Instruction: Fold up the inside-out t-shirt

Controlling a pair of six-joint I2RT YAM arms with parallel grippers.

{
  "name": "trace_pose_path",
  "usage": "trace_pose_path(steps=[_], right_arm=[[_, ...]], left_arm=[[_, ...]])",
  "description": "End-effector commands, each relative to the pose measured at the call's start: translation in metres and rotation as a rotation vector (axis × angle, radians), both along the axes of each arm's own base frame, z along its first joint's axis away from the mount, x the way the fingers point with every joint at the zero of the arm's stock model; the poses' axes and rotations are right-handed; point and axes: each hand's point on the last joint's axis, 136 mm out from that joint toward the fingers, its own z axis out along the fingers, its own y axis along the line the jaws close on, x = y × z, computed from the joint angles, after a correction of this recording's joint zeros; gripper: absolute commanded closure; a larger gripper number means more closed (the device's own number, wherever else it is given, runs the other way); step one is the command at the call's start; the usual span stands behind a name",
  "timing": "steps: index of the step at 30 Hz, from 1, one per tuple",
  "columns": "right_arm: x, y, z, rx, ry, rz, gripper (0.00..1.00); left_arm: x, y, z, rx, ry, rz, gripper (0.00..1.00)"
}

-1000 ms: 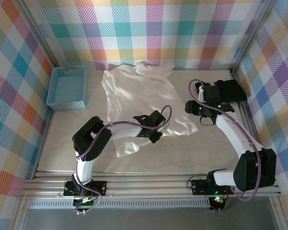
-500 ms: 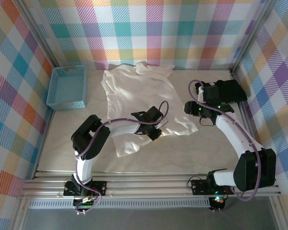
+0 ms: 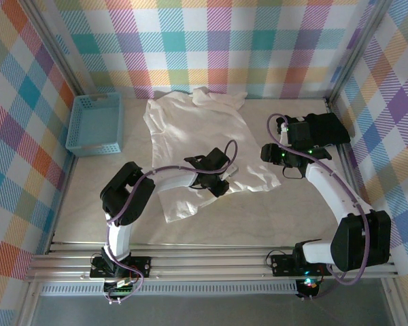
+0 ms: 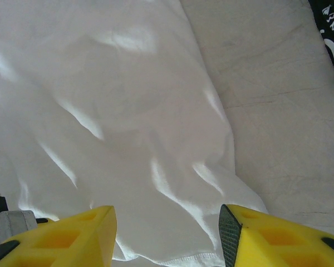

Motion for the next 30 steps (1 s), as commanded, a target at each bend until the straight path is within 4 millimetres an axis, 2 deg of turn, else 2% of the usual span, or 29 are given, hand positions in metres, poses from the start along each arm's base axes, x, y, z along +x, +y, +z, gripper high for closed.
trace_pose_path(steps=[1, 5, 9, 20, 27, 30], right_arm=[[0.001, 0.004, 0.003, 0.026, -0.020, 0.010, 0.48], [0.001, 0.005, 0.002, 0.031, -0.017, 0.012, 0.48], [0.000, 0.005, 0.003, 0.029, -0.018, 0.012, 0.48], [-0.006, 0.008, 0.003, 0.049, -0.009, 0.032, 0.48], [-0.035, 0.027, -0.013, 0.133, 0.064, 0.104, 0.48], [-0.051, 0.042, -0.025, 0.148, 0.099, 0.169, 0.48]], left_arm=[[-0.001, 0.000, -0.003, 0.009, 0.037, -0.014, 0.79], [0.000, -0.001, -0.007, 0.020, 0.045, -0.016, 0.81], [0.001, -0.002, -0.004, 0.017, 0.042, -0.017, 0.90], [0.003, -0.004, 0.033, -0.073, 0.008, -0.006, 0.93], [-0.002, -0.001, 0.057, -0.169, 0.037, 0.001, 0.95], [-0.004, 0.004, 0.060, -0.183, 0.044, 0.007, 0.93]])
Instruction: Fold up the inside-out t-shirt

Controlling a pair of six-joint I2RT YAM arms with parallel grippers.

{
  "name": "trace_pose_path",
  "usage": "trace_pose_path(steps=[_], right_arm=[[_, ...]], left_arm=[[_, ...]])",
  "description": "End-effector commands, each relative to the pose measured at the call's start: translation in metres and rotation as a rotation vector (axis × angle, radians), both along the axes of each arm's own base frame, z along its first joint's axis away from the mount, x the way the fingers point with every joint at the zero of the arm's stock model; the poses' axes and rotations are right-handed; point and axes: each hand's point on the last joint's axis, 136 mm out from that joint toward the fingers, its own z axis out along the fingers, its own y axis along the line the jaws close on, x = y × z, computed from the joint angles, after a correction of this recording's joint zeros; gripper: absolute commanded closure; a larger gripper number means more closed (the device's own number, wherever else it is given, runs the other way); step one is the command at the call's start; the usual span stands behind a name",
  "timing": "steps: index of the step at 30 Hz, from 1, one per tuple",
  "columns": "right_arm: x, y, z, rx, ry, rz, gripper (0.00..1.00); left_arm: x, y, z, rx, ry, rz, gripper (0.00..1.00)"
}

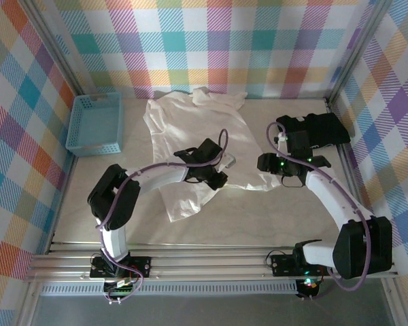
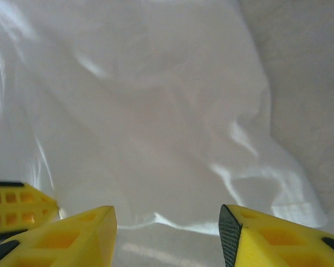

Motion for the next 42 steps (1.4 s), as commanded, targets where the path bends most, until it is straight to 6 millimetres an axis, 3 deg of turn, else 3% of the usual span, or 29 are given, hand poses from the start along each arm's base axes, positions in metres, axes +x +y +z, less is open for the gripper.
trace_pose_path(steps=[1, 7, 10, 17, 19, 23, 29, 31, 33, 35, 38, 42], right_arm=[[-0.019, 0.023, -0.007, 0.065, 0.039, 0.088, 0.48], [-0.031, 0.045, -0.033, 0.113, 0.102, 0.158, 0.48], [-0.034, 0.052, -0.042, 0.106, 0.120, 0.181, 0.49], [-0.046, 0.077, -0.014, 0.170, -0.108, 0.333, 0.50], [-0.040, 0.084, -0.011, 0.137, -0.222, 0.351, 0.47], [-0.014, 0.093, 0.002, 0.081, -0.440, 0.381, 0.38], [0.012, 0.117, -0.011, 0.050, -0.495, 0.450, 0.32], [0.021, 0.122, -0.014, 0.056, -0.496, 0.446, 0.42], [0.024, 0.128, -0.011, 0.089, -0.499, 0.448, 0.69], [0.019, 0.136, -0.001, 0.157, -0.504, 0.472, 0.84], [0.011, 0.145, 0.006, 0.229, -0.461, 0.503, 0.97], [0.009, 0.142, 0.001, 0.232, -0.400, 0.480, 1.00]], left_arm=[[-0.006, 0.003, 0.009, -0.048, 0.021, -0.003, 0.93], [-0.006, 0.009, 0.007, -0.090, 0.060, 0.016, 0.93], [-0.004, 0.010, 0.010, -0.117, 0.060, 0.040, 0.99], [0.022, 0.020, 0.061, -0.347, 0.024, 0.229, 1.00], [0.019, 0.018, 0.075, -0.398, 0.037, 0.211, 1.00], [0.010, 0.020, 0.079, -0.394, 0.047, 0.188, 1.00], [0.005, 0.025, 0.078, -0.378, 0.041, 0.174, 1.00], [0.005, 0.026, 0.074, -0.368, 0.040, 0.174, 1.00], [0.006, 0.028, 0.069, -0.353, 0.033, 0.175, 1.00], [0.007, 0.031, 0.061, -0.325, 0.021, 0.177, 1.00], [0.010, 0.033, 0.048, -0.278, -0.006, 0.164, 1.00], [0.009, 0.028, 0.038, -0.249, -0.037, 0.120, 0.79]])
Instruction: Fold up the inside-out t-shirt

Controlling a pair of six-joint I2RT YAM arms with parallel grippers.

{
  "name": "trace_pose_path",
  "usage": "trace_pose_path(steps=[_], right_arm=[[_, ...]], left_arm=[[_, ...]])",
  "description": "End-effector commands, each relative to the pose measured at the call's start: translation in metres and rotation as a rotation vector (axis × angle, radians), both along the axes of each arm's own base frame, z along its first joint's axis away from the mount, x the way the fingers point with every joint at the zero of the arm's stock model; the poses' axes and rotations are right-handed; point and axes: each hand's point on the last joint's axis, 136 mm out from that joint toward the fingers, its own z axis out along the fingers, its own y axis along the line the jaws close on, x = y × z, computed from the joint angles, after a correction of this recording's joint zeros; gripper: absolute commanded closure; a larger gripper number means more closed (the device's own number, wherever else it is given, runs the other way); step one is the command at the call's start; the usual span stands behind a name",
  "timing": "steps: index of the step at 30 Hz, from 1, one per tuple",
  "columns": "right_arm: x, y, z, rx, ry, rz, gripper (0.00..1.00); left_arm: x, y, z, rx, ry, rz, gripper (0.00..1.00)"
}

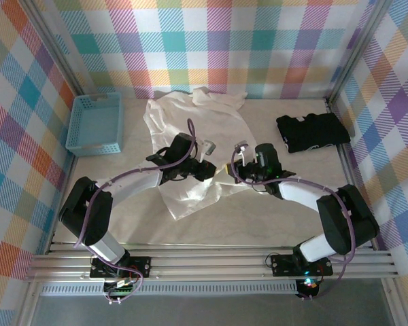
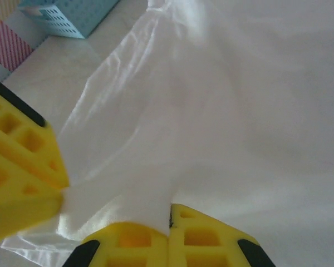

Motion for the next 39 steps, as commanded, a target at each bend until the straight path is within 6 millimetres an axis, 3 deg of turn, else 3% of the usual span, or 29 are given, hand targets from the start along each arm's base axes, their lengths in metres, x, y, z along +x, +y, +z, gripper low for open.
trace_pose_path(steps=[1, 9, 15, 17, 19, 20, 21, 22, 23, 24, 25, 27, 29, 34, 39], right_arm=[[-0.004, 0.009, 0.017, 0.051, 0.016, 0.030, 1.00], [-0.003, 0.006, 0.015, 0.043, 0.057, 0.000, 1.00], [0.000, 0.006, 0.016, 0.046, 0.087, -0.016, 1.00], [0.000, 0.007, 0.018, 0.056, 0.097, -0.022, 1.00], [0.003, -0.001, 0.014, 0.034, 0.116, -0.075, 1.00], [0.009, -0.018, 0.006, -0.026, 0.150, -0.189, 0.95], [0.012, -0.054, -0.011, -0.149, 0.232, -0.392, 0.73], [0.011, -0.078, -0.012, -0.247, 0.238, -0.486, 0.57], [0.003, -0.079, -0.006, -0.272, 0.191, -0.458, 0.49], [-0.011, -0.064, 0.003, -0.237, 0.105, -0.358, 0.39], [-0.034, -0.038, 0.011, -0.157, 0.022, -0.192, 0.35], [-0.075, -0.003, 0.010, -0.104, -0.066, 0.051, 0.36], [-0.094, 0.015, -0.005, -0.156, -0.138, 0.171, 0.39], [-0.078, 0.045, -0.016, -0.098, -0.274, 0.204, 0.51], [-0.029, 0.059, -0.017, -0.128, -0.487, 0.104, 0.59]], left_arm=[[-0.004, -0.004, -0.017, 0.042, -0.030, -0.049, 0.74], [-0.004, -0.015, -0.029, 0.056, -0.027, -0.083, 0.49], [0.001, -0.024, -0.040, 0.048, -0.015, -0.087, 0.42], [0.005, -0.029, -0.043, 0.046, -0.010, -0.086, 0.47], [0.018, -0.032, -0.039, 0.039, -0.023, -0.043, 0.72], [0.022, -0.032, -0.035, 0.030, -0.027, -0.023, 0.89], [0.028, -0.030, -0.026, 0.022, -0.028, 0.010, 1.00], [0.033, -0.026, -0.018, 0.018, -0.023, 0.043, 1.00], [0.034, -0.022, -0.012, 0.011, -0.016, 0.060, 1.00], [0.032, -0.019, -0.005, -0.002, -0.001, 0.068, 1.00], [0.028, -0.018, 0.001, -0.017, 0.017, 0.058, 1.00], [0.022, -0.015, 0.011, -0.038, 0.040, 0.042, 1.00], [0.016, -0.014, 0.021, -0.054, 0.071, 0.025, 1.00], [0.003, -0.003, 0.040, -0.038, 0.143, 0.004, 1.00], [-0.013, 0.004, 0.066, -0.027, 0.167, -0.048, 1.00]])
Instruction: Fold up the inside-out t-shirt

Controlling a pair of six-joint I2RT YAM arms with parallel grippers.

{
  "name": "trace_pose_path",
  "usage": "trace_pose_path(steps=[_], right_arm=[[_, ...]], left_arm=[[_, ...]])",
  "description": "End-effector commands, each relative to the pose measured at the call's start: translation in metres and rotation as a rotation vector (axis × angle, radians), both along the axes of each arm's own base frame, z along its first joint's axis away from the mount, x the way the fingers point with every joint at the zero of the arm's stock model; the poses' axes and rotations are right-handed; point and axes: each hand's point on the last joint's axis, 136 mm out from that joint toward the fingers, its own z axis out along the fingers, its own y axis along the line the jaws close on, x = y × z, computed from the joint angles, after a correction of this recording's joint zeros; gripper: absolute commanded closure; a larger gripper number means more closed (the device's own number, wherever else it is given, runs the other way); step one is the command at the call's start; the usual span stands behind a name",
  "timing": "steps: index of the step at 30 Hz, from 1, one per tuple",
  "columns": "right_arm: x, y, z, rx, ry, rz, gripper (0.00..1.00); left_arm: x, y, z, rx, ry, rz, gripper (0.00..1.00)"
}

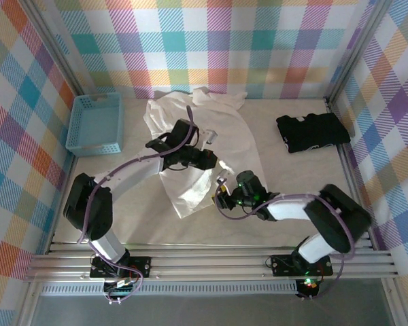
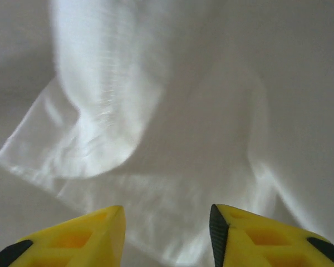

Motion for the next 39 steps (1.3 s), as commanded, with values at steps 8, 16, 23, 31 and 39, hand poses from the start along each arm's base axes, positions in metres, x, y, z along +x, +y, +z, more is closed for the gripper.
trace_pose_path(steps=[8, 16, 23, 31, 39], right_arm=[[0.091, 0.009, 0.034, 0.068, -0.304, -0.173, 0.60], [0.111, 0.009, 0.026, 0.035, -0.238, -0.265, 0.58], [0.134, 0.005, 0.021, -0.068, -0.113, -0.381, 0.51], [0.170, 0.007, 0.010, -0.122, 0.106, -0.502, 0.40], [0.173, -0.007, -0.017, -0.189, 0.255, -0.565, 0.33]], left_arm=[[-0.036, 0.007, 0.081, -0.106, -0.043, -0.121, 1.00], [-0.050, -0.014, 0.150, -0.253, -0.133, -0.164, 1.00], [-0.102, -0.064, 0.194, -0.319, -0.202, -0.361, 1.00], [-0.148, -0.066, 0.268, -0.487, -0.290, -0.549, 1.00], [-0.161, -0.036, 0.319, -0.525, -0.466, -0.503, 1.00]])
